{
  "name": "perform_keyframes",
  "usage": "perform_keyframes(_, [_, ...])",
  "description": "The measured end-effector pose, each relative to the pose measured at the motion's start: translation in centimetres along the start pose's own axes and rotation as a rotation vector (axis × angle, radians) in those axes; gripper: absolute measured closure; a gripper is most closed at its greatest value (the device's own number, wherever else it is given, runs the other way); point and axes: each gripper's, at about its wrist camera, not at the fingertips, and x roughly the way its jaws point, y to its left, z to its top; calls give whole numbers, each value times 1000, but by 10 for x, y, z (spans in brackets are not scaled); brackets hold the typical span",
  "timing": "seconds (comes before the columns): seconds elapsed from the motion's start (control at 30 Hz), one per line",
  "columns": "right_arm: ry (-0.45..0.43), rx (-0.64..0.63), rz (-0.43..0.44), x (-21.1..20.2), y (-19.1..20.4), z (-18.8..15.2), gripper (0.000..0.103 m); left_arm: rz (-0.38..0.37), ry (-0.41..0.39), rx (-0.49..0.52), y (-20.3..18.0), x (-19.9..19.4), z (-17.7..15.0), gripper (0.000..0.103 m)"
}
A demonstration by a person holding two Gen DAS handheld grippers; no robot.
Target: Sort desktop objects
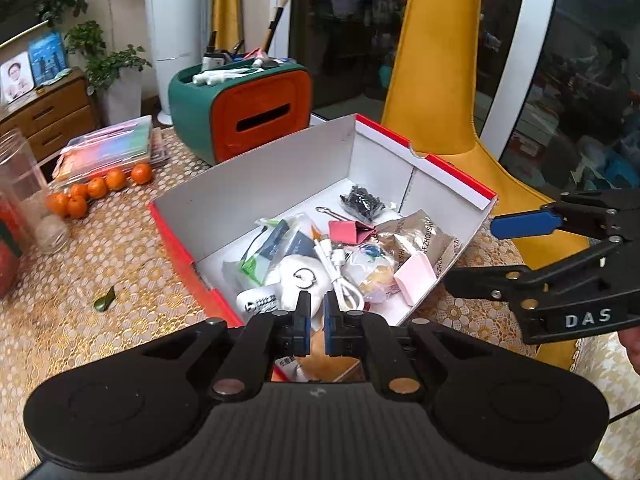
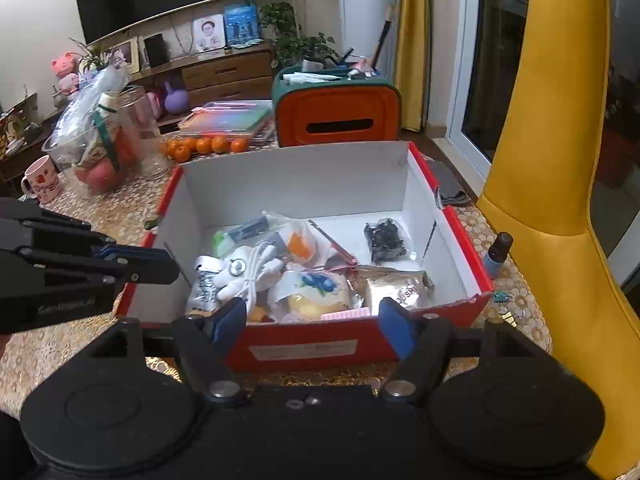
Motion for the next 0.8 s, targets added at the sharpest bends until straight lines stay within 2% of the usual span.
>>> perform_keyframes(0.23, [-19, 0, 6, -15, 7, -6, 22, 4, -3, -14, 4, -11, -13, 91])
perform_keyframes(0.27, [-24, -2, 6, -18, 8, -7, 22, 7, -4, -13, 3, -12, -15, 87])
perform_keyframes(0.33, [-32, -8, -1, -22, 10, -8, 21, 7, -3, -17, 3, -16, -20, 71])
perform_keyframes(0.37, [-34, -11, -4, -24, 11, -10, 20, 8, -4, -20, 3, -17, -22, 53])
perform_keyframes(0.4, [-35, -13, -7, -26, 12, -11, 20, 8, -7, -23, 3, -19, -25, 40])
perform_keyframes(0.8, [-73, -7, -3, -47, 20, -25, 14, 34, -10, -31, -1, -41, -44, 37])
